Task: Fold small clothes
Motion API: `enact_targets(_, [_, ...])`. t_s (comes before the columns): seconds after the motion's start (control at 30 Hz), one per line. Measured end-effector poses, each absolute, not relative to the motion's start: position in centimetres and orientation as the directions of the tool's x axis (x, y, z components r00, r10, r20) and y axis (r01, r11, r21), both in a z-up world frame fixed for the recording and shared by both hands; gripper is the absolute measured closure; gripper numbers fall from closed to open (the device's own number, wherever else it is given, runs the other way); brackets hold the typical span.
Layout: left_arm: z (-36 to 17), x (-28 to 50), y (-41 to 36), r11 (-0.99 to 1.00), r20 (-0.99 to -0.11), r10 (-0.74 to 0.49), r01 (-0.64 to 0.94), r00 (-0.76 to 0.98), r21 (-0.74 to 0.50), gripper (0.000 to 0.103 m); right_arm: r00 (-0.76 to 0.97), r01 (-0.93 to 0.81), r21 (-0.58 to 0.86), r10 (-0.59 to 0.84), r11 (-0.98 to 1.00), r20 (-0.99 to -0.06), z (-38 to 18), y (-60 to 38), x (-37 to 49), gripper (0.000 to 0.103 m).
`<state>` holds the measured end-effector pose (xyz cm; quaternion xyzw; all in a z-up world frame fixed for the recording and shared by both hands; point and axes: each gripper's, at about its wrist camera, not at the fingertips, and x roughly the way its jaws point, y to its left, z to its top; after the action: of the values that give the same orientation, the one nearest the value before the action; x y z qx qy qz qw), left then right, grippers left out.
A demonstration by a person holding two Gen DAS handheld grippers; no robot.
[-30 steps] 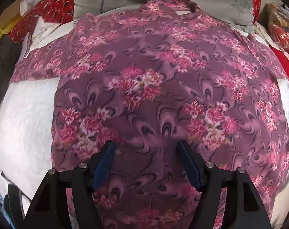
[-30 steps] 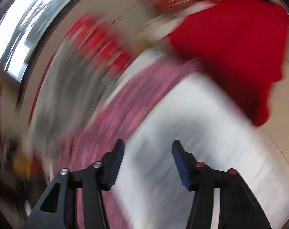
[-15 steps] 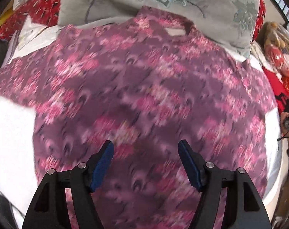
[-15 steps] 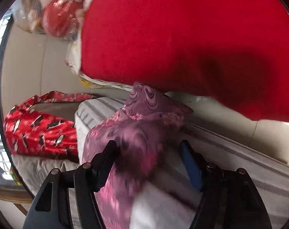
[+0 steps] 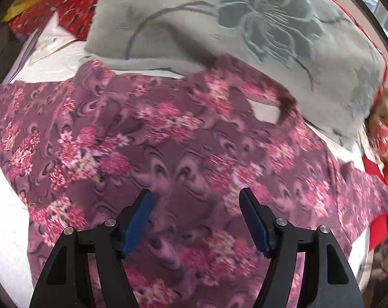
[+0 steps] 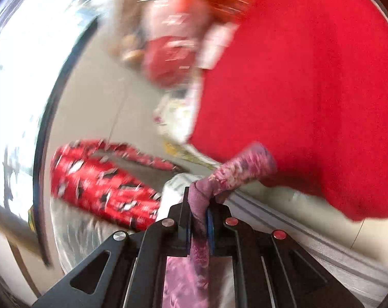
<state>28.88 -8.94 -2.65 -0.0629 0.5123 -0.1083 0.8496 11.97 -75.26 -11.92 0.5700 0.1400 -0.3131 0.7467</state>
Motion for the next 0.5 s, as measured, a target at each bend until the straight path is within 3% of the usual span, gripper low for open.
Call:
enact_targets(0.3, [-3.4, 28.4, -6.0, 0.958, -0.811, -0.285, 0.133, 0.511, -0.253, 0.034, 0.756, 0.633, 0.623, -0.195, 0.459, -0.625, -6.2, -66.5, 18.5, 0.094])
enact_targets(0.5, [-2.5, 29.0, -4.4, 0.95, -0.818, -0.311, 0.145, 0.485, -0.276, 0.033, 0.775, 0.539, 0.604, -0.066, 0.588, -0.628, -4.7, -58.4, 25.0, 0.094])
